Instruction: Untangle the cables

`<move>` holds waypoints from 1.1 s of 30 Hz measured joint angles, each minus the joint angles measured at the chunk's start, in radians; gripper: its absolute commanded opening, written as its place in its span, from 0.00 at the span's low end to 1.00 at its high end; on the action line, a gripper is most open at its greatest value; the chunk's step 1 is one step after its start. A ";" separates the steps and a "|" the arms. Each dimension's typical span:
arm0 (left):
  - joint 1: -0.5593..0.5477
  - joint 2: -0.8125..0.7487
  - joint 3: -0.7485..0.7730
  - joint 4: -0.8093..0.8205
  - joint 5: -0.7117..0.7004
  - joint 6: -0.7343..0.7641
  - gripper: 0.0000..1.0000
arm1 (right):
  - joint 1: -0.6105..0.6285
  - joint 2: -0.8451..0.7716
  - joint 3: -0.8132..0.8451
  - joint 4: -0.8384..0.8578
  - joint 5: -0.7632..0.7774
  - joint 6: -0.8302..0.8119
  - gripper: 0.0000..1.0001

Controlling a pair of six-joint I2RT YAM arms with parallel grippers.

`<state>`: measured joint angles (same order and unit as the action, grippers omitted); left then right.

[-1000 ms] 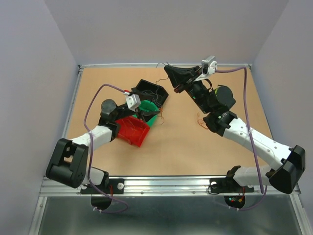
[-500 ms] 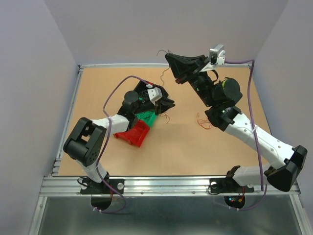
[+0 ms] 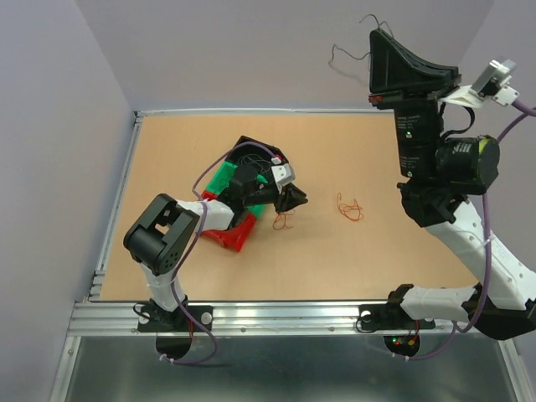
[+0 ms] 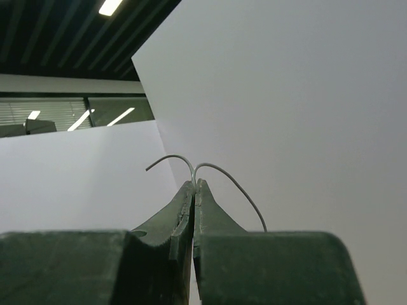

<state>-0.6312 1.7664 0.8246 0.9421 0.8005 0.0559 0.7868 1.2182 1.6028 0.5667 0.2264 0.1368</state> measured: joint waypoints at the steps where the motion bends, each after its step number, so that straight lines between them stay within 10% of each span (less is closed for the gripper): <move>1: 0.000 -0.005 0.000 -0.005 -0.009 0.006 0.47 | 0.000 -0.012 -0.002 -0.002 0.007 -0.001 0.01; 14: 0.232 -0.539 -0.119 -0.061 -0.393 -0.002 0.70 | 0.000 0.027 -0.238 0.022 0.077 -0.060 0.01; 19: 0.436 -0.511 -0.128 -0.055 -0.470 -0.134 0.70 | 0.000 0.148 -0.273 0.018 0.077 -0.073 0.01; 33: 0.509 -0.450 -0.151 -0.017 -0.543 -0.251 0.70 | -0.082 0.433 -0.270 0.077 0.024 -0.026 0.01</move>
<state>-0.1226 1.3167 0.6739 0.9253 0.2573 -0.1955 0.7052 1.6516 1.3323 0.6441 0.2504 0.1108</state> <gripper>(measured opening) 0.702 0.034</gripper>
